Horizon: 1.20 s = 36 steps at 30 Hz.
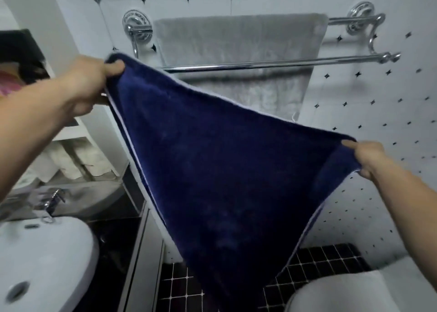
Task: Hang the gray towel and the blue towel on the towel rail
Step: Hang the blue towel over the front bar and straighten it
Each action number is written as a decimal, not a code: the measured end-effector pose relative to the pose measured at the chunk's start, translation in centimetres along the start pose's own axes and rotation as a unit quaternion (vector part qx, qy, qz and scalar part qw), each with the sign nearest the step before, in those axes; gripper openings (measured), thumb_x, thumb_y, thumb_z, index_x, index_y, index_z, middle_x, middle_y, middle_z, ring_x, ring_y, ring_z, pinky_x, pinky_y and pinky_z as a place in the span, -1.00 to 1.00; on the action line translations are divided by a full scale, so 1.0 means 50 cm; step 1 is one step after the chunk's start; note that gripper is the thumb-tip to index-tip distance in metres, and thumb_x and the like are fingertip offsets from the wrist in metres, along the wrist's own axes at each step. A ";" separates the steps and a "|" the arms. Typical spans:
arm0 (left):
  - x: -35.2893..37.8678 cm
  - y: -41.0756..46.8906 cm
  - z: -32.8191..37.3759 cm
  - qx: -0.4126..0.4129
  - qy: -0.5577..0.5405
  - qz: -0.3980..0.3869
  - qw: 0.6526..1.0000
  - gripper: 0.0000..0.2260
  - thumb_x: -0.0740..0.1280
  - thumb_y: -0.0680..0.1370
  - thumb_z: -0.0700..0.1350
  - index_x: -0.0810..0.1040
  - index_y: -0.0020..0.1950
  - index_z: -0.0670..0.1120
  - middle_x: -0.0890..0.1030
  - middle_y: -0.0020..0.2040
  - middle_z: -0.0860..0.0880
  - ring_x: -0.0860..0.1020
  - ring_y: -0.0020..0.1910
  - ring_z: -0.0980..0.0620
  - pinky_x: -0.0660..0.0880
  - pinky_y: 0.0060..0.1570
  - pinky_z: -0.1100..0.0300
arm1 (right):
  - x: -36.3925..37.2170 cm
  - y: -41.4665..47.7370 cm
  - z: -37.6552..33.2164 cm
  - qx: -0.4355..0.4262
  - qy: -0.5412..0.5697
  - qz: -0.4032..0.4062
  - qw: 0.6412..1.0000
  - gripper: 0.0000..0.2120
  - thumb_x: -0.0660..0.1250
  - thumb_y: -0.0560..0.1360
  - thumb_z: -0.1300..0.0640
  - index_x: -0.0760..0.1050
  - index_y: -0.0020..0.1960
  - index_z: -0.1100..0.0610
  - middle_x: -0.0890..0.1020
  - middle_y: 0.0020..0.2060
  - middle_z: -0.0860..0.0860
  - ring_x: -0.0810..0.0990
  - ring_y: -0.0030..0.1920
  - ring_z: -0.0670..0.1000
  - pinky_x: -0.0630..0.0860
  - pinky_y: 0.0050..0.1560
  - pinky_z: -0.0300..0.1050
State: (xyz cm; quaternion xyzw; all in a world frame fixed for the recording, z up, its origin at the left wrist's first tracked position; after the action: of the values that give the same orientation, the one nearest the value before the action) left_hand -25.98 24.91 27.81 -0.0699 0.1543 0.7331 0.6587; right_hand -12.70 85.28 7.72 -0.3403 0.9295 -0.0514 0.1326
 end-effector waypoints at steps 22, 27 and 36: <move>0.133 -0.038 -0.198 -0.201 -0.043 -0.095 0.974 -0.88 0.24 0.61 -0.19 0.51 -0.10 -0.16 0.62 -0.23 -0.11 0.63 -0.50 0.01 0.57 -0.58 0.02 | 0.151 -0.136 -0.140 -0.044 0.017 -0.249 0.967 -0.75 0.18 0.52 0.40 0.59 -0.04 0.19 0.56 -0.56 0.02 0.35 -0.65 -0.08 0.25 -0.64 -0.33; 0.126 -0.039 -0.198 -0.184 -0.040 -0.095 0.978 -0.89 0.28 0.60 -0.17 0.53 -0.06 -0.19 0.63 -0.23 -0.11 0.63 -0.51 0.02 0.57 -0.56 0.05 | 0.126 -0.115 -0.155 -0.050 0.111 -0.215 0.969 -0.70 0.12 0.52 0.39 0.62 -0.06 0.21 0.56 -0.55 0.00 0.37 -0.62 -0.06 0.27 -0.61 -0.28; 0.101 -0.023 -0.263 -0.185 -0.022 -0.075 0.980 -0.88 0.34 0.57 -0.15 0.54 -0.01 -0.21 0.59 -0.18 -0.14 0.56 -0.32 -0.06 0.52 -0.59 0.16 | 0.099 -0.109 -0.172 -0.068 0.049 -0.199 0.976 -0.49 0.03 0.32 0.52 0.61 0.06 0.23 0.60 -0.08 0.16 0.54 -0.26 0.09 0.50 -0.39 -0.22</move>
State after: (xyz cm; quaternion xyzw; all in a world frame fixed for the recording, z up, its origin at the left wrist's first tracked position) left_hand -26.79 25.61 13.73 -0.1853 -0.0042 0.6989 0.6908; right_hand -15.39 77.95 15.94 -0.5236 0.8500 -0.0298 0.0503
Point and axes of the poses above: each hand's wrist, its own y-axis towards the middle knuckle, its own x-axis out of the palm, z = x × y, the point moved 9 cm from there along y, towards the middle knuckle
